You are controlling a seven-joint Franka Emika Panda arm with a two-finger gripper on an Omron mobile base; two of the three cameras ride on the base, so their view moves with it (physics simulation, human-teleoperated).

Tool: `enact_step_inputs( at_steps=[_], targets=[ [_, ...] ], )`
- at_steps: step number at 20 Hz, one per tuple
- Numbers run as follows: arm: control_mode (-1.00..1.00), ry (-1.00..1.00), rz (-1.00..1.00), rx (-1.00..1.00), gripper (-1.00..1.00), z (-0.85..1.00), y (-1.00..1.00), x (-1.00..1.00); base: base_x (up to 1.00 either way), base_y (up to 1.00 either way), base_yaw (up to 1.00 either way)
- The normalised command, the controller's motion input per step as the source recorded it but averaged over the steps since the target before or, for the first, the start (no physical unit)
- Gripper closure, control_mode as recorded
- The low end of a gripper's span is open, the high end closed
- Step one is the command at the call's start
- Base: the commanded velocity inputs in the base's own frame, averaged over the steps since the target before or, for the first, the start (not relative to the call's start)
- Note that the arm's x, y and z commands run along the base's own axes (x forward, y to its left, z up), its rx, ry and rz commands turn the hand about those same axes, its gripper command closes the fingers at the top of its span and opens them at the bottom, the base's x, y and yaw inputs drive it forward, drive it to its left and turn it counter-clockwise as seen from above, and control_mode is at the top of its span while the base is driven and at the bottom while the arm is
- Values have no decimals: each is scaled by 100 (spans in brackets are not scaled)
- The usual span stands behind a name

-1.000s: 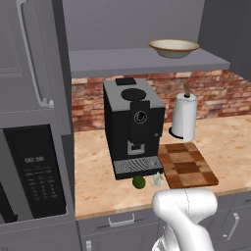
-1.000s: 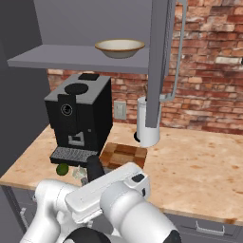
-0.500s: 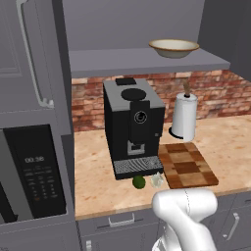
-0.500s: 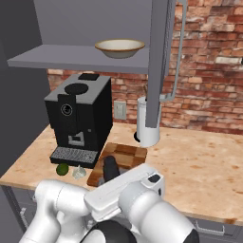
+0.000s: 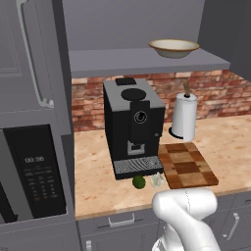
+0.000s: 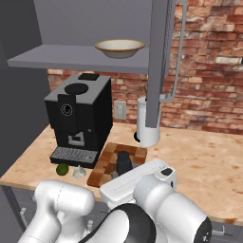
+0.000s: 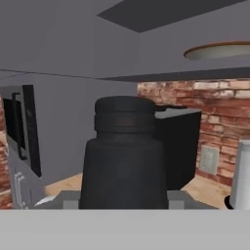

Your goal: Open the cabinet. Place the bowl and condiment on the counter. Then place the lime and garlic on the cutting board.

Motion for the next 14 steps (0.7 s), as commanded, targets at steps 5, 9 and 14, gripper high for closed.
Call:
enact_step_inputs(
  at_steps=[5,9,14],
  targets=[
    [-100,8,-6,0,100,-21,-12,20,0,0,0],
    [-100,8,-12,1,100,-20,-10,13,0,0,0],
    [-100,0,-8,5,100,-2,-25,9,0,0,0]
  ],
)
